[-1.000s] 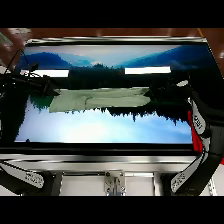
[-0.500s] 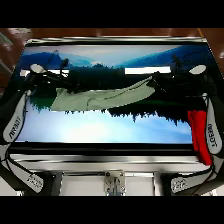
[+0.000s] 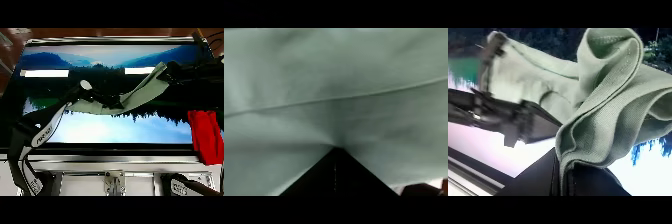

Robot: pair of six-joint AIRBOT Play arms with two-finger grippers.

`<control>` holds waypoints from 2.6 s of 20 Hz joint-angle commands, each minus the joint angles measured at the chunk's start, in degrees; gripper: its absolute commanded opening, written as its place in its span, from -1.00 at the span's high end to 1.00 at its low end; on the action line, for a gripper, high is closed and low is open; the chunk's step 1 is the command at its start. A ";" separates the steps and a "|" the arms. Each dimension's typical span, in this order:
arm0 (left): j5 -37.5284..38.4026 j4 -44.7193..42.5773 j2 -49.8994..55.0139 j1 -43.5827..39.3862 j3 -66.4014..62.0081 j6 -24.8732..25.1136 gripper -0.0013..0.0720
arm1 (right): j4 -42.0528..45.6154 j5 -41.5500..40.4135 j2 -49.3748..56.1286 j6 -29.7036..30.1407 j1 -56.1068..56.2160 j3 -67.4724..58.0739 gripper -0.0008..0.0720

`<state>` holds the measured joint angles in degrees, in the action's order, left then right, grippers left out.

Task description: Fold the shirts.

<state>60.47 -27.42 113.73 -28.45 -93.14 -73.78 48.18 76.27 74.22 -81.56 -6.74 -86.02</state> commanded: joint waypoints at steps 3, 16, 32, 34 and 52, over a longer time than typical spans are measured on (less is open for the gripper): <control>-9.55 13.57 3.98 -7.28 -0.07 1.01 0.85 | 1.81 3.30 -7.23 -4.94 0.07 -0.04 0.81; -0.09 13.99 -19.34 30.75 -0.07 7.80 0.86 | 9.97 -18.05 8.07 -10.95 29.81 -0.04 0.81; 16.72 12.87 -34.29 51.84 -0.02 10.34 0.86 | -19.06 -36.89 29.94 -9.42 38.21 -0.04 -0.76; 16.74 12.87 -34.29 51.80 -0.02 10.34 0.86 | -11.52 -30.21 26.36 -9.57 34.23 -0.04 -0.76; 16.68 12.85 -34.29 49.72 -0.04 10.27 0.86 | -3.26 -15.19 30.03 -5.09 16.98 11.21 -0.75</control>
<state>77.23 -14.57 79.48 21.87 -93.17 -63.44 52.27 64.97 102.52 -90.72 10.20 -75.26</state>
